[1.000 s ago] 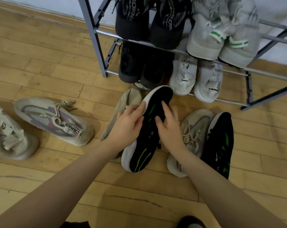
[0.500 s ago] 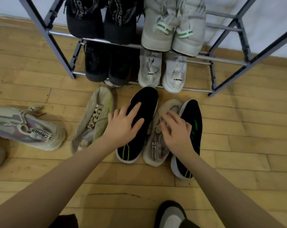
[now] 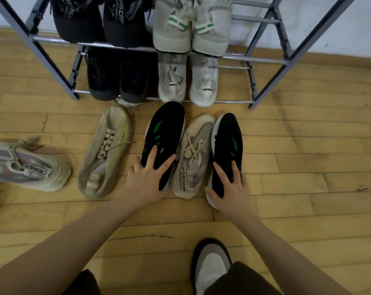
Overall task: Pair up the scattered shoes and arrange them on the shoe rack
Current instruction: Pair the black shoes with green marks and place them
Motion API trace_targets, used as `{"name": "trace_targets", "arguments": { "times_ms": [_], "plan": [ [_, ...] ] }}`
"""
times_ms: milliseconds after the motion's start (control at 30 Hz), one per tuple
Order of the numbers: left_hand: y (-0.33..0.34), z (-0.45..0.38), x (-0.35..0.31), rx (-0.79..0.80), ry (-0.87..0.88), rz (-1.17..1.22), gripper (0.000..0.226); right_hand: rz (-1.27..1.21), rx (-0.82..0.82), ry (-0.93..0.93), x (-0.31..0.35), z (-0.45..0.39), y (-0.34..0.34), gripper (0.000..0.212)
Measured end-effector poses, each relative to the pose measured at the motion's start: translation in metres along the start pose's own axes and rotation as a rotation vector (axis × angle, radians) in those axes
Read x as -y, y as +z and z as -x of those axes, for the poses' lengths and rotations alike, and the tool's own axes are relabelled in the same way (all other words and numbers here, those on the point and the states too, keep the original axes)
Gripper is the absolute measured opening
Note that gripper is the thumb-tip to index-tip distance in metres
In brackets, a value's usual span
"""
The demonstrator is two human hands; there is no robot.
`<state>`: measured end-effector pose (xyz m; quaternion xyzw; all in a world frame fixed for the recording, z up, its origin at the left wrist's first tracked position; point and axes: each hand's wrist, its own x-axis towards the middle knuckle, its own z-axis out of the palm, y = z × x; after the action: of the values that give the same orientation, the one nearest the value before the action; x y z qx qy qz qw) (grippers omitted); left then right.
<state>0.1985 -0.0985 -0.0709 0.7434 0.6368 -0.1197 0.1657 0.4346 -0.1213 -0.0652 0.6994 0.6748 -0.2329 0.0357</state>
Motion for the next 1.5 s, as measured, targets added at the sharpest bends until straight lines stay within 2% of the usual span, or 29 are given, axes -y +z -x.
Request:
{"name": "trace_targets", "arguments": {
  "times_ms": [167,500,733,933,1067,1300,1500],
  "plan": [
    [0.002,0.003,0.001,-0.049,0.036,0.151,0.080,-0.088,0.005,-0.002,-0.001,-0.001,0.002,0.077],
    [-0.004,0.024,-0.003,-0.321,0.181,0.240,0.053,-0.211,-0.329,-0.020,0.017,0.006,0.001,0.056],
    [-0.043,0.044,-0.013,-0.462,0.244,0.348,0.045,-0.296,-0.489,-0.006,0.040,0.020,-0.026,0.056],
    [-0.094,0.051,-0.024,-0.600,0.328,0.338,0.044,-0.420,-0.621,-0.043,0.058,0.032,-0.058,0.052],
    [-0.135,0.054,-0.027,-0.664,0.378,0.323,0.043,-0.460,-0.779,-0.091,0.065,0.040,-0.086,0.048],
    [-0.200,0.069,-0.036,-0.779,0.404,0.288,0.045,-0.451,-0.863,-0.111,0.086,0.051,-0.151,0.050],
    [-0.232,0.086,-0.041,-0.819,0.367,0.365,0.047,-0.517,-0.921,-0.194,0.105,0.057,-0.205,0.049]
  ]
}}
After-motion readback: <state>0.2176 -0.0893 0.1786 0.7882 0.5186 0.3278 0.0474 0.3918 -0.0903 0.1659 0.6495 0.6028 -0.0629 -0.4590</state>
